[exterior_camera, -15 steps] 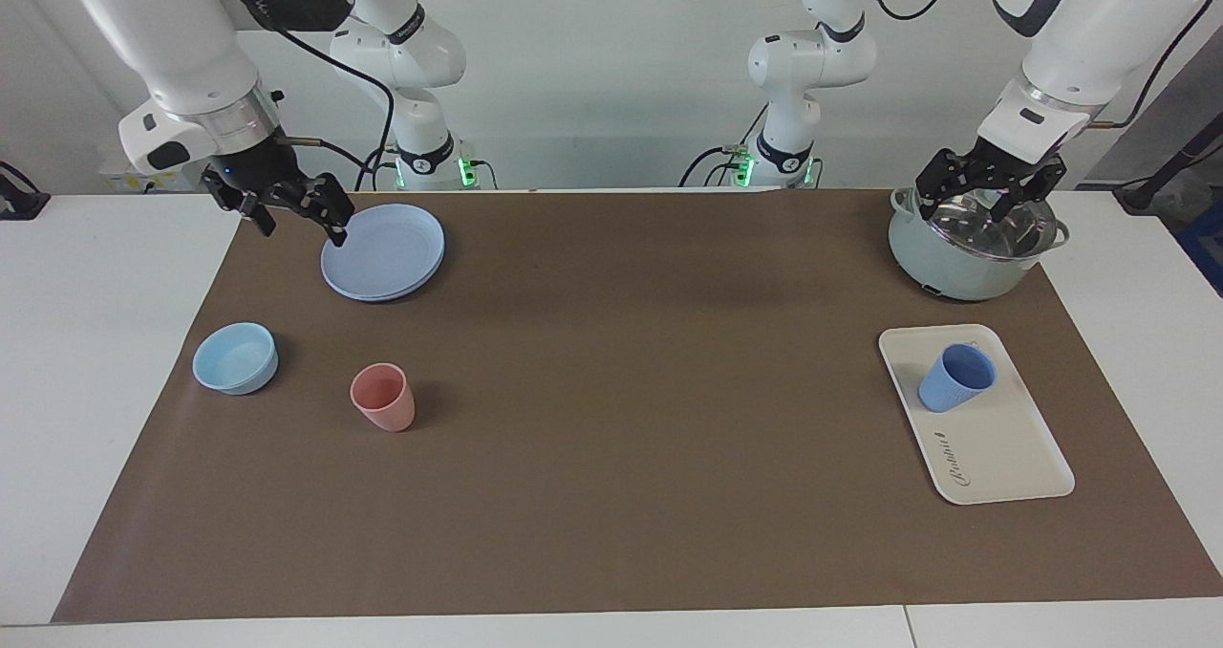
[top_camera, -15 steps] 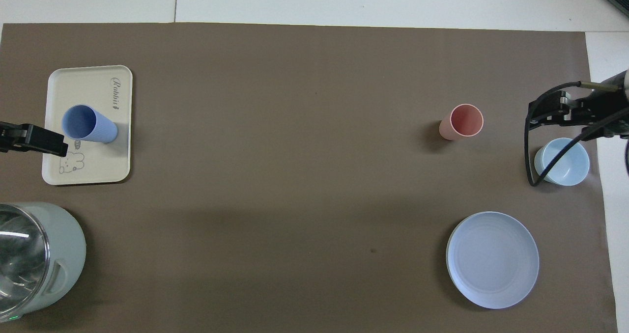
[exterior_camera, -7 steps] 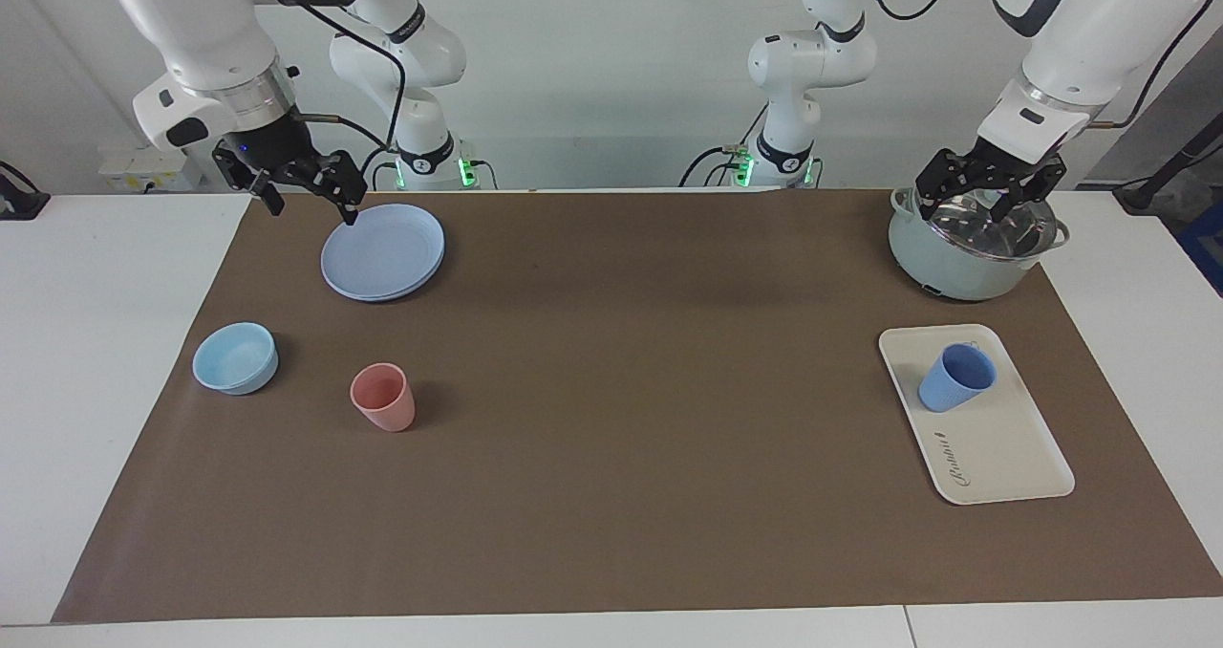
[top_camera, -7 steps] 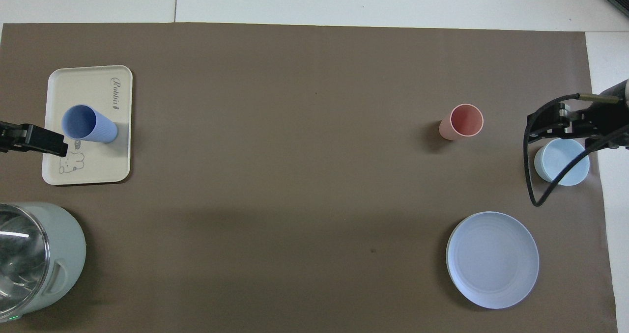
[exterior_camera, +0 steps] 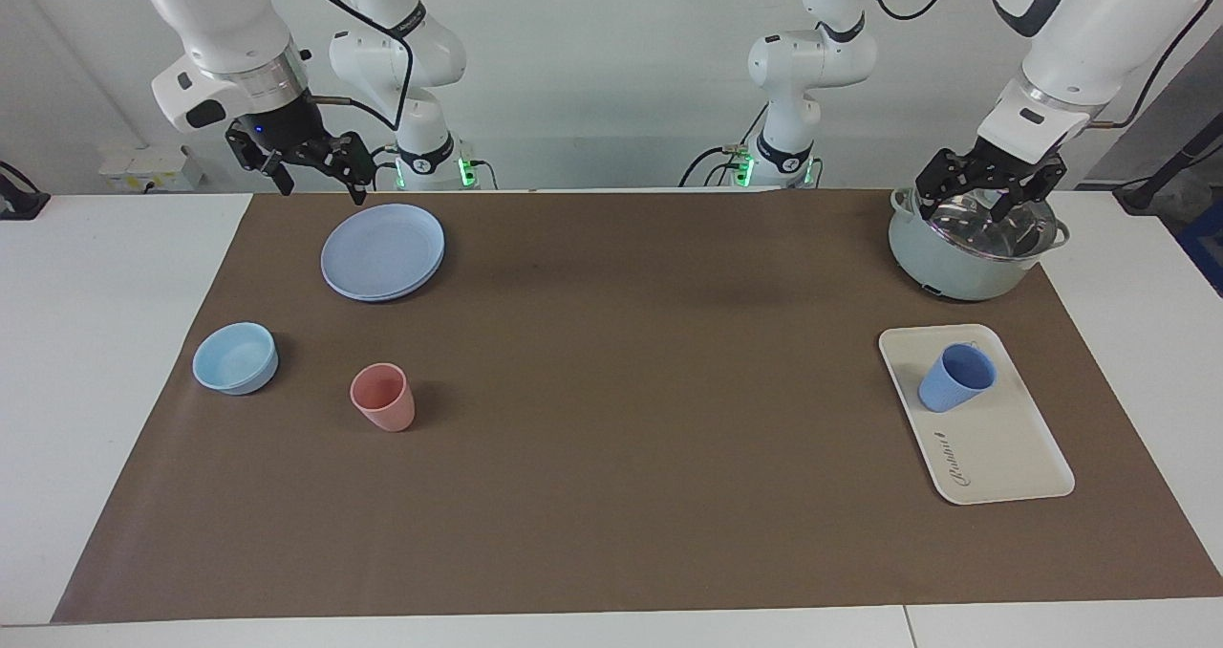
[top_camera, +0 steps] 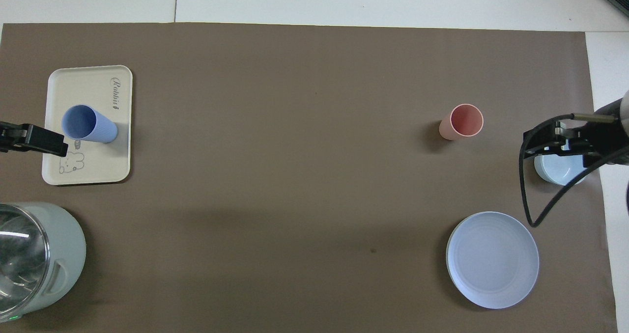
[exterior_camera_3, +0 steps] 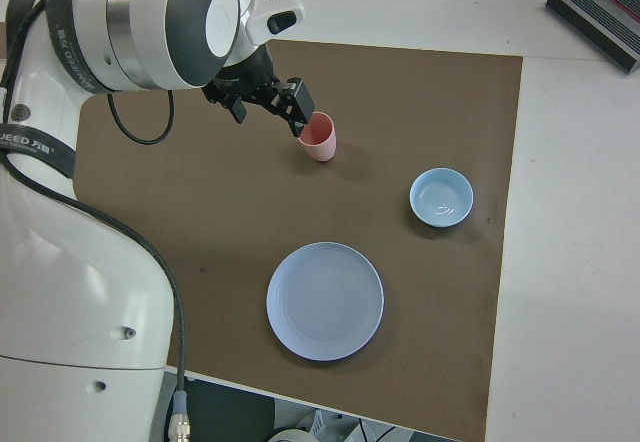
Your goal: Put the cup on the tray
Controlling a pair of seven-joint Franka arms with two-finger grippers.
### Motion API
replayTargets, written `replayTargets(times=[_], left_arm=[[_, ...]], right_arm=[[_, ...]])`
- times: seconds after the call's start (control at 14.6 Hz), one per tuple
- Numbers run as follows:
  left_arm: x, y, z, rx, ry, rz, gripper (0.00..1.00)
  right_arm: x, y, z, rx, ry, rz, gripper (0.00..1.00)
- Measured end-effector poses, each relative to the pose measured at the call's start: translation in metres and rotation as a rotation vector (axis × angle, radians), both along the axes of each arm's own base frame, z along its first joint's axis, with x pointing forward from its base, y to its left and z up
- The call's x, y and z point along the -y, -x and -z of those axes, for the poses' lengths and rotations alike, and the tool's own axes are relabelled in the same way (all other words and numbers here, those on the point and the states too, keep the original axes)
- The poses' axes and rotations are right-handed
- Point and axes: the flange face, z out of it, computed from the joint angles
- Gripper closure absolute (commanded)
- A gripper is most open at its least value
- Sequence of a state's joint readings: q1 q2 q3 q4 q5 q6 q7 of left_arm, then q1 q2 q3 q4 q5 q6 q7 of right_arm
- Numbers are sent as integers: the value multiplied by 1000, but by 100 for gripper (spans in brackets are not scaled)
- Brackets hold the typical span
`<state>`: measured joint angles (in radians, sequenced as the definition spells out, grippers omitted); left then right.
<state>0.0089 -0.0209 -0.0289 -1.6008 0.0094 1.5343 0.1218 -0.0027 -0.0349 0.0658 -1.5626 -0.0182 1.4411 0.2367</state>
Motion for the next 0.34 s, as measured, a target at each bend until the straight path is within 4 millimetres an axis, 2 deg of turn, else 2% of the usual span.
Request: replayTargets(times=[0.34], left_arm=[[0, 0, 0, 0, 0, 0, 0]], right_arm=[[0, -2, 1, 11, -2, 0, 1]])
